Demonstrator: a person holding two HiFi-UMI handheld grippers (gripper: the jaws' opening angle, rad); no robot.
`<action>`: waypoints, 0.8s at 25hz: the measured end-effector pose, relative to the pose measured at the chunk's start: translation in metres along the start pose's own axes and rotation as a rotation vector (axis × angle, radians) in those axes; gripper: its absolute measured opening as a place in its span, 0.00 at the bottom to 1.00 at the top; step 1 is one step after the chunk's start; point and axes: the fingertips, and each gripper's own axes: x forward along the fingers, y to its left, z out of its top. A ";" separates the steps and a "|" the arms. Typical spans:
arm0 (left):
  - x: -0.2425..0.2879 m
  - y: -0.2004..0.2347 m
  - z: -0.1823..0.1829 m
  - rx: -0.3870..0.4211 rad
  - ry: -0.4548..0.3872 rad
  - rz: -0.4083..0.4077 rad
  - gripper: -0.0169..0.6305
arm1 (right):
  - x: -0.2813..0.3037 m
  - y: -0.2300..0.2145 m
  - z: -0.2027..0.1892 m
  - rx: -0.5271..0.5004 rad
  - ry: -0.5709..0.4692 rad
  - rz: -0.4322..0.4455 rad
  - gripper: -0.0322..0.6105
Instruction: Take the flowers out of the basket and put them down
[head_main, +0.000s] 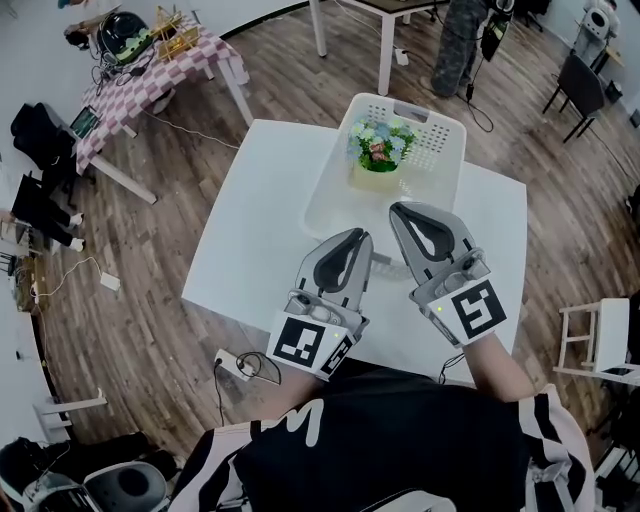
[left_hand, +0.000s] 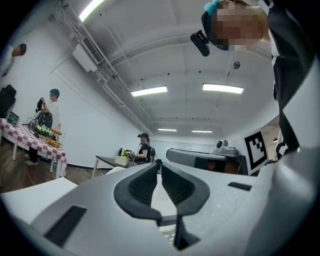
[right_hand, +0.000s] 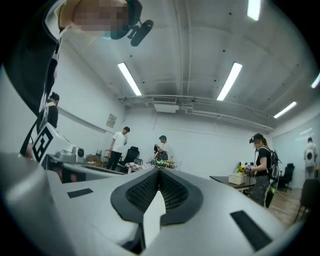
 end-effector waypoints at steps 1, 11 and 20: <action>0.000 0.001 0.001 0.000 -0.001 0.002 0.07 | 0.004 0.000 -0.001 -0.024 0.017 0.015 0.08; 0.002 0.004 0.004 0.011 0.005 0.023 0.07 | 0.040 -0.007 -0.021 -0.293 0.171 0.163 0.08; 0.004 0.008 0.013 0.014 0.005 0.044 0.07 | 0.070 -0.027 -0.043 -0.553 0.331 0.255 0.08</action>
